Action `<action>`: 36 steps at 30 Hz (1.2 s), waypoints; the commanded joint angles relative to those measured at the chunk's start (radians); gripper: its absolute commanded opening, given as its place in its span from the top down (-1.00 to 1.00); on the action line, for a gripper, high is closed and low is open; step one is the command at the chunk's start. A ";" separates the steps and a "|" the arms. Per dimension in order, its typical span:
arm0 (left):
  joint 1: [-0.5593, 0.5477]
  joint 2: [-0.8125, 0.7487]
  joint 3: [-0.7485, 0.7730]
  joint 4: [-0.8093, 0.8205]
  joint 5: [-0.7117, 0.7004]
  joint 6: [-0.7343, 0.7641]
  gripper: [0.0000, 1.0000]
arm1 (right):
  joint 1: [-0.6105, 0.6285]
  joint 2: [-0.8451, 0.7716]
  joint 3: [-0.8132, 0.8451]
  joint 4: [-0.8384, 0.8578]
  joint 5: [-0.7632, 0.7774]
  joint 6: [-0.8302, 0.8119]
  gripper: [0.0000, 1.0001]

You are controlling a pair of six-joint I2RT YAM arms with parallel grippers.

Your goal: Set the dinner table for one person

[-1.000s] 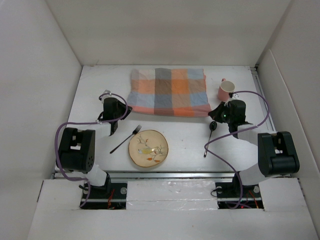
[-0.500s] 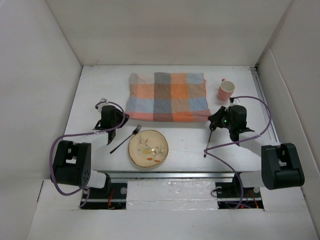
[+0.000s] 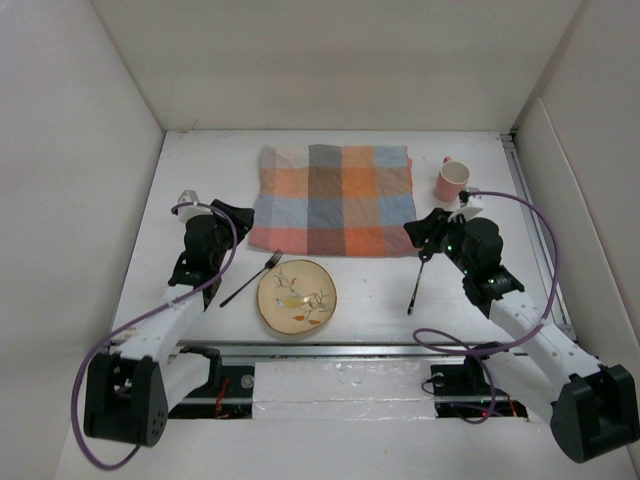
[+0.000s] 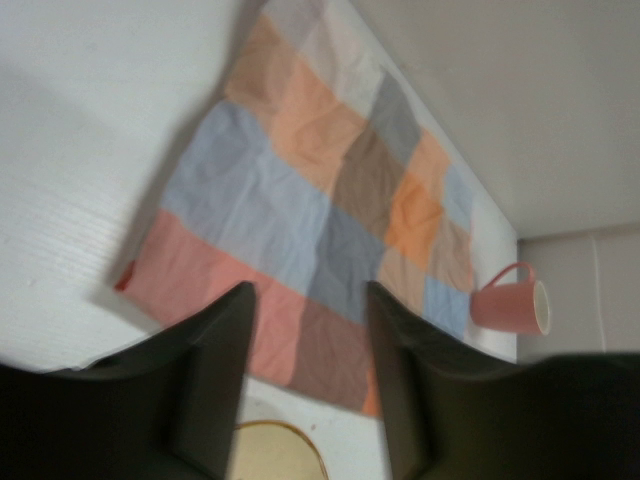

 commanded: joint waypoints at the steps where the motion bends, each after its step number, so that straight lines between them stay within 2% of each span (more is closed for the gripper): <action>1: -0.099 -0.139 0.048 -0.072 -0.106 0.033 0.27 | 0.115 -0.024 -0.005 -0.053 -0.054 -0.017 0.60; 2: -0.148 -0.155 0.064 -0.124 -0.151 0.050 0.59 | 0.147 -0.011 -0.013 -0.053 -0.074 -0.014 0.89; 3: -0.194 -0.180 0.078 -0.150 -0.209 0.088 1.00 | 0.181 -0.001 -0.030 -0.036 -0.088 -0.011 1.00; 4: -0.278 -0.185 0.094 -0.182 -0.223 0.108 1.00 | 0.252 0.015 -0.038 -0.019 -0.100 0.001 1.00; 6: -0.344 -0.186 0.167 -0.299 -0.246 0.142 1.00 | 0.323 0.079 -0.050 0.044 -0.117 0.031 1.00; 7: -0.386 -0.186 0.198 -0.336 -0.232 0.159 1.00 | 0.378 0.103 -0.058 0.068 -0.116 0.058 0.75; 10: -0.412 -0.215 0.330 -0.459 -0.145 0.243 1.00 | 0.419 0.232 -0.050 0.153 -0.133 0.093 -0.04; 11: -0.412 -0.228 0.391 -0.504 -0.130 0.269 1.00 | 0.428 0.268 -0.047 0.177 -0.137 0.103 -0.12; 12: -0.412 -0.251 0.417 -0.523 -0.111 0.304 0.81 | 0.443 0.332 -0.045 0.223 -0.160 0.110 -0.17; 13: -0.412 -0.269 0.464 -0.557 -0.102 0.367 0.65 | 0.459 0.395 -0.036 0.266 -0.180 0.130 -0.19; 16: -0.412 -0.280 0.505 -0.592 -0.103 0.444 0.53 | 0.477 0.479 -0.025 0.323 -0.170 0.161 -0.19; 29: -0.412 -0.312 0.402 -0.548 -0.157 0.550 0.37 | 0.506 0.769 0.091 0.512 -0.213 0.241 -0.10; 32: -0.412 -0.327 0.379 -0.534 -0.157 0.556 0.36 | 0.506 0.817 0.106 0.562 -0.217 0.267 0.04; 36: -0.412 -0.344 0.373 -0.551 -0.179 0.562 0.36 | 0.516 0.860 0.107 0.605 -0.216 0.293 0.40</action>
